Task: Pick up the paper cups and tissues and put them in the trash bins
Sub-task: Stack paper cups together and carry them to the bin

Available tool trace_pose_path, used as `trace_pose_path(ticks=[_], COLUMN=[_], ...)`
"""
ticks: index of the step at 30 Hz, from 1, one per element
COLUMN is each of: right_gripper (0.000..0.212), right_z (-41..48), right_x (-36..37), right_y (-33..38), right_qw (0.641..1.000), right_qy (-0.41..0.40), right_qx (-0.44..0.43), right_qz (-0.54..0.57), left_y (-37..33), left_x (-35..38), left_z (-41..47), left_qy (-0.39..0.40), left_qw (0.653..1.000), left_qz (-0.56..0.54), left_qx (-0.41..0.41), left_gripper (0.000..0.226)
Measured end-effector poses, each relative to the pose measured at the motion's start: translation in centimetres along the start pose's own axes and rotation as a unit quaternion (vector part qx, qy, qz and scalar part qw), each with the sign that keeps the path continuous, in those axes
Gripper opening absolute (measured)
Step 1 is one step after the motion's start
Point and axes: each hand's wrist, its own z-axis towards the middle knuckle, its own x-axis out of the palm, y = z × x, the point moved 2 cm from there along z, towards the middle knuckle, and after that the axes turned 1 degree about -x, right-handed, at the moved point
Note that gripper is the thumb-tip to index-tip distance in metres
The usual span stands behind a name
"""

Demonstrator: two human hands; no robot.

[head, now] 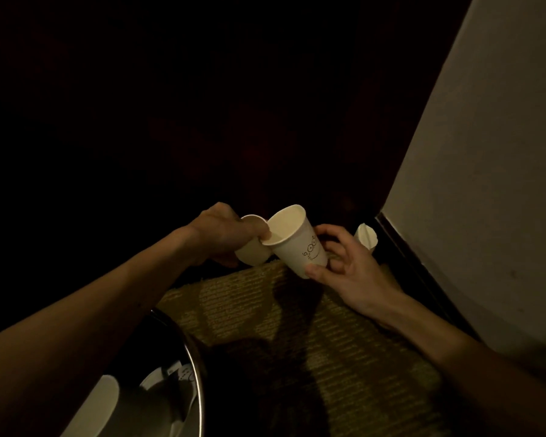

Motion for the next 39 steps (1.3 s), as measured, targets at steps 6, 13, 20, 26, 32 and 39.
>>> trace_pose_path(ticks=[6,13,20,26,32,39], right_gripper=[0.059,0.055,0.072,0.046,0.042,0.032], right_z=[0.2,1.1,2.6,3.9,4.6,3.4], right_x=[-0.5,-2.3,-6.3,-8.3,-7.7,-5.6], right_y=[-0.8,-0.9,-4.0,-6.7,-6.9,-3.9], right_qw=[1.000,0.994,0.966,0.917,0.916,0.937], right_qy=[0.008,0.017,-0.069,-0.084,-0.077,-0.110], right_qx=[0.021,0.033,0.127,0.161,0.159,0.053], right_qz=[-0.007,-0.099,-0.215,-0.355,-0.359,-0.328], left_y=[-0.8,-0.9,-0.7,0.0,0.3,-0.5], left_x=[1.1,1.5,2.6,2.5,2.4,1.9], left_z=[0.6,0.9,1.9,2.4,2.4,1.4], left_qy=[-0.015,-0.032,-0.054,-0.039,-0.038,-0.042], left_qw=[0.995,0.982,0.968,0.969,0.967,0.963], left_qz=[-0.022,0.050,0.138,0.145,0.155,0.161], left_qx=[0.094,0.178,0.201,0.197,0.197,0.211], left_gripper=[0.020,0.023,0.019,0.027,0.026,0.014])
